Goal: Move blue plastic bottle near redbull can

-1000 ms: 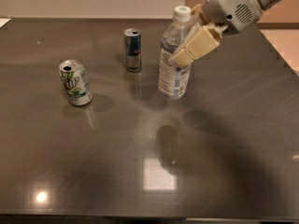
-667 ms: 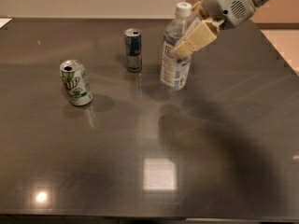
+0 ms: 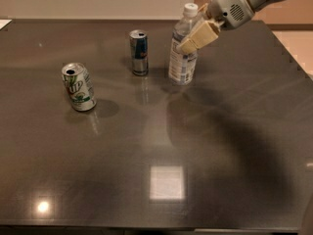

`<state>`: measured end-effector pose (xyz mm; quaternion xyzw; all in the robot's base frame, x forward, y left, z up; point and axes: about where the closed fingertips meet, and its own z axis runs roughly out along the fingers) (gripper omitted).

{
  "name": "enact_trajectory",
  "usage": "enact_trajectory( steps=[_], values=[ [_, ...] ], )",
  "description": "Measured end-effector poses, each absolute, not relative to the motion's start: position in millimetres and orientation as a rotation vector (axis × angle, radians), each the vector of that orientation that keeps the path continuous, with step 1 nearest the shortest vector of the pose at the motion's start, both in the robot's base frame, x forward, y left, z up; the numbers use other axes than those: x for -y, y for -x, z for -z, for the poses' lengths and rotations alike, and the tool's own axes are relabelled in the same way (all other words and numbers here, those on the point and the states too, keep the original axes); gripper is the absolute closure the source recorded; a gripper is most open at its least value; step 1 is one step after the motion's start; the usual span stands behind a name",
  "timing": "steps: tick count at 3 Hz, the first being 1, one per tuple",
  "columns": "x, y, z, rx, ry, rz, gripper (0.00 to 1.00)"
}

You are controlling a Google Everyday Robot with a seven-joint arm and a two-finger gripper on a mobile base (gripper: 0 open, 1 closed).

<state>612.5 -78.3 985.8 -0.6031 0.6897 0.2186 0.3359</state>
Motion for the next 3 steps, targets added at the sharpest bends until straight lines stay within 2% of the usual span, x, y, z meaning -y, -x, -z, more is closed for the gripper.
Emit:
enact_trajectory(
  steps=[3],
  values=[
    [65,-671,-955,-1.872,1.535,-0.496,1.00]
  ],
)
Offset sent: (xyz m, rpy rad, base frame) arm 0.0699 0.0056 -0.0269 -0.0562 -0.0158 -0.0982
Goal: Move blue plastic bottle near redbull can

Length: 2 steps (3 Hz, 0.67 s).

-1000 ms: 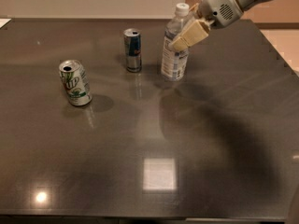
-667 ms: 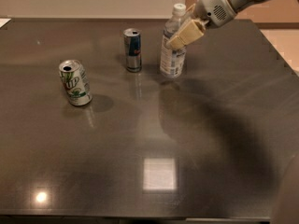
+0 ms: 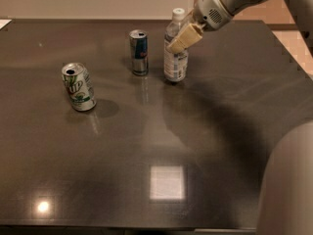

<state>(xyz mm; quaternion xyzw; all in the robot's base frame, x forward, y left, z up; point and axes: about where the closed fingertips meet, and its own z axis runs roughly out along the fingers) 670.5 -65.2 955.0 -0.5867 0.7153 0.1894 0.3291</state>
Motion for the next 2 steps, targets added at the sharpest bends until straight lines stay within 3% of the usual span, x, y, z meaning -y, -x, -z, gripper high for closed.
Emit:
enact_trajectory(
  steps=[1,2],
  values=[
    [55.2,-677.9,-947.3,-1.877,1.548,-0.494,1.00],
    [47.6,-681.5,-943.9,-1.872,1.554,-0.496,0.82]
  ],
)
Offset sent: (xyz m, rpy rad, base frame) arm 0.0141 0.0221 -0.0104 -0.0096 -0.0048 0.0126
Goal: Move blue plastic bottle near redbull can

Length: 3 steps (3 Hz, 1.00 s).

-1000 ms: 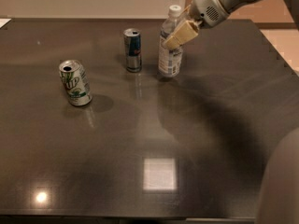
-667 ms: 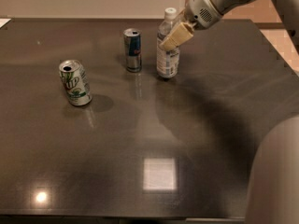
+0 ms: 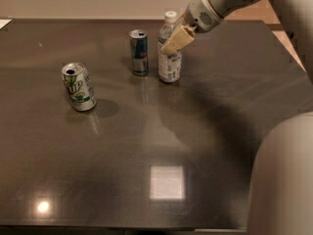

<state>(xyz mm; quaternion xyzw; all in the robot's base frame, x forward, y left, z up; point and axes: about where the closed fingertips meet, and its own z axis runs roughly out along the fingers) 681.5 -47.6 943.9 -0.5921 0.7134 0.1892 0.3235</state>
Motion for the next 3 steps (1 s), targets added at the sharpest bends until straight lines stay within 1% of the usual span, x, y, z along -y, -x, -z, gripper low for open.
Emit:
enact_trajectory(
  steps=[2,3],
  values=[
    [38.0,-687.0,-939.7,-1.864,1.557,-0.503,0.35],
    [35.7,-687.5,-937.4,-1.864,1.560,-0.508,0.12]
  ],
)
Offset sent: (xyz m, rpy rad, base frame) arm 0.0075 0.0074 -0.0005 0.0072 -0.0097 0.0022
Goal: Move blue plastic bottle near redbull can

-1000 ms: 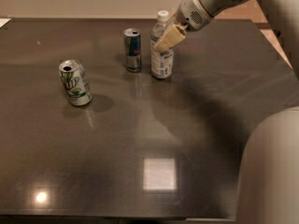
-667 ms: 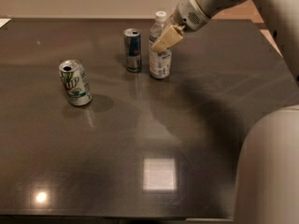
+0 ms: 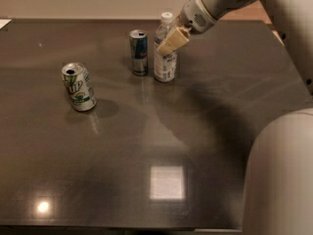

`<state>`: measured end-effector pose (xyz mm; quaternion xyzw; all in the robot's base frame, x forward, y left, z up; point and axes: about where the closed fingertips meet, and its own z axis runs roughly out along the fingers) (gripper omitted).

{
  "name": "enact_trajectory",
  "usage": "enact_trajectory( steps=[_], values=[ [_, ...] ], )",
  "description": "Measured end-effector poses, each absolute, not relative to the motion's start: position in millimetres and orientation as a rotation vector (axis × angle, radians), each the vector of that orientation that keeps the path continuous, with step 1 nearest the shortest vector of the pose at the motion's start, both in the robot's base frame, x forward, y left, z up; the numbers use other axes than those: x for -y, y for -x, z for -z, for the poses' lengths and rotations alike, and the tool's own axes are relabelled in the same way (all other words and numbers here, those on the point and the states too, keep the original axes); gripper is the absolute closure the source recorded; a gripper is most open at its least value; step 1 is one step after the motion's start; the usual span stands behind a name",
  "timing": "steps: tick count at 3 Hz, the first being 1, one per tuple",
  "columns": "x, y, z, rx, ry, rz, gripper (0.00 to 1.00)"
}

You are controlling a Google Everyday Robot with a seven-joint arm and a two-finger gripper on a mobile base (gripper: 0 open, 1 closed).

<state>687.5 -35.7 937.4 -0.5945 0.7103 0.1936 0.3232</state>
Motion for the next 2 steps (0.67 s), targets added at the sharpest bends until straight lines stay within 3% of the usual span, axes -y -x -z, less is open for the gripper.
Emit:
enact_trajectory(
  steps=[1,2],
  values=[
    [33.5,-688.0,-935.2,-1.864,1.563,-0.512,0.00],
    [33.4,-688.0,-935.1,-1.864,1.563,-0.512,0.00]
  ],
)
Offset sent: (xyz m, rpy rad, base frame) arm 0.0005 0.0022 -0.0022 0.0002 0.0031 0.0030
